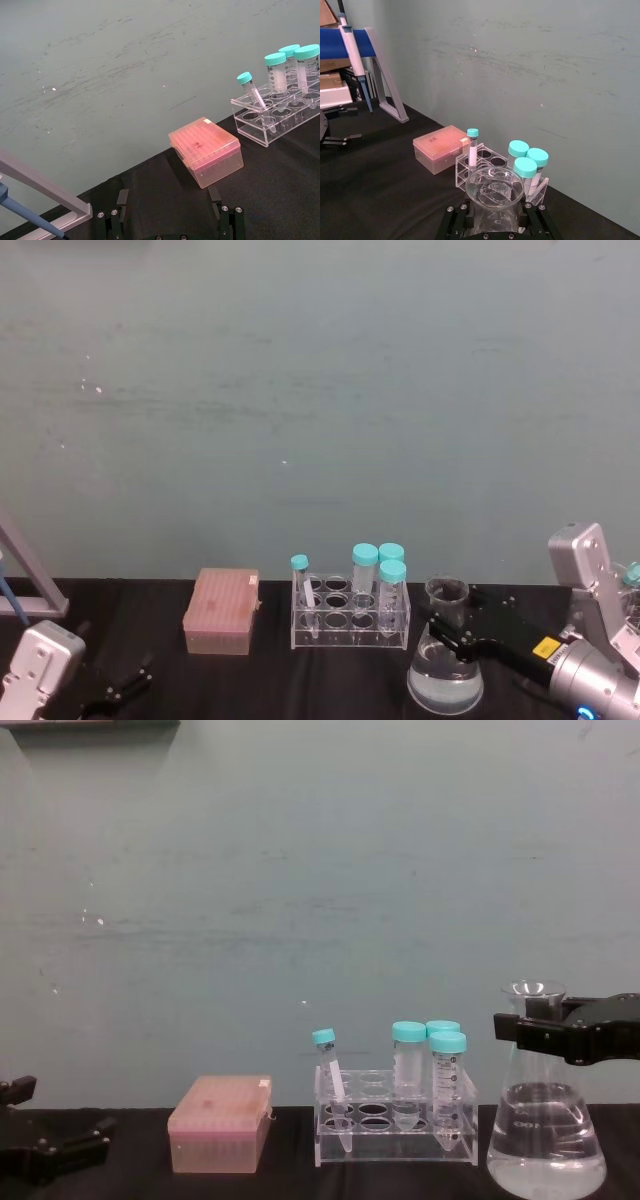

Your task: Pick up the beaker with the right gripper, shake it three times, and then put it down.

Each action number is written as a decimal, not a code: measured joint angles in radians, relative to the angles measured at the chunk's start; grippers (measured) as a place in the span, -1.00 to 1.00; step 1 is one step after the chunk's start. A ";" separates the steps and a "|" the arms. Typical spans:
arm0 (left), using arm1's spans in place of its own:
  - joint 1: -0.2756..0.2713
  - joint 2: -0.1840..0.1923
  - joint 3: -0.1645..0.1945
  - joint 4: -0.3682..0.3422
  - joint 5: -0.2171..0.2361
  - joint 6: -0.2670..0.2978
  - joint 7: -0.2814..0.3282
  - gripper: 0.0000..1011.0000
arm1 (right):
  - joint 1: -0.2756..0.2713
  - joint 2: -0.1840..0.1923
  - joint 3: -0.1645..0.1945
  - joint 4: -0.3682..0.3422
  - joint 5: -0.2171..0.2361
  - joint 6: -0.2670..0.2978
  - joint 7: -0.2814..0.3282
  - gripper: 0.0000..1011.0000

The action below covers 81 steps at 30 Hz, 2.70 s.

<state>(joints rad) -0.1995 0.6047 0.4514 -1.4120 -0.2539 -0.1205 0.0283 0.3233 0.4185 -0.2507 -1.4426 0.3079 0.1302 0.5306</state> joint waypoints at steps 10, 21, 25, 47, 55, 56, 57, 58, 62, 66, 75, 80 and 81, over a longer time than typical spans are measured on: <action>0.000 0.000 0.000 0.000 0.000 0.000 0.000 0.98 | 0.001 0.001 -0.001 0.003 0.009 -0.005 0.000 -0.10; 0.000 0.000 0.000 0.000 0.000 0.000 0.000 0.98 | 0.012 0.007 -0.013 0.038 0.059 -0.010 0.006 -0.10; 0.000 0.000 0.000 0.000 0.000 0.000 0.000 0.98 | 0.019 0.020 -0.040 0.054 0.034 -0.040 -0.006 -0.10; 0.000 0.000 0.000 0.000 0.000 0.000 0.000 0.98 | 0.038 0.014 -0.096 0.123 0.062 -0.095 -0.016 -0.10; 0.000 0.000 0.000 0.000 0.000 0.000 0.000 0.98 | 0.036 0.017 -0.109 0.123 0.073 -0.090 -0.016 -0.10; 0.000 0.000 0.000 0.000 0.000 0.000 0.000 0.98 | 0.035 0.017 -0.110 0.123 0.074 -0.091 -0.016 -0.10; 0.000 0.000 0.000 0.000 0.000 0.000 0.000 0.98 | 0.035 0.017 -0.111 0.123 0.075 -0.091 -0.016 -0.10; 0.000 0.000 0.000 0.000 0.000 0.000 0.000 0.98 | 0.034 0.017 -0.112 0.125 0.076 -0.093 -0.016 -0.10; 0.000 0.000 0.000 0.000 0.000 0.000 0.000 0.98 | 0.031 0.014 -0.112 0.128 0.083 -0.101 -0.021 -0.10; 0.000 0.000 0.000 0.000 0.000 0.000 0.000 0.98 | 0.028 0.011 -0.110 0.130 0.088 -0.108 -0.026 -0.10; 0.000 0.000 0.000 0.000 0.000 0.000 0.000 0.98 | 0.029 0.007 -0.111 0.139 0.096 -0.110 -0.030 -0.10; 0.000 0.000 0.000 0.000 0.000 0.000 0.000 0.98 | 0.033 0.005 -0.114 0.145 0.096 -0.109 -0.032 -0.10; 0.000 0.000 0.000 0.000 0.000 0.000 0.000 0.98 | 0.033 0.005 -0.114 0.145 0.096 -0.109 -0.033 -0.10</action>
<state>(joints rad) -0.1995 0.6047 0.4514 -1.4120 -0.2539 -0.1205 0.0283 0.3566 0.4236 -0.3652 -1.2973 0.4040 0.0208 0.4980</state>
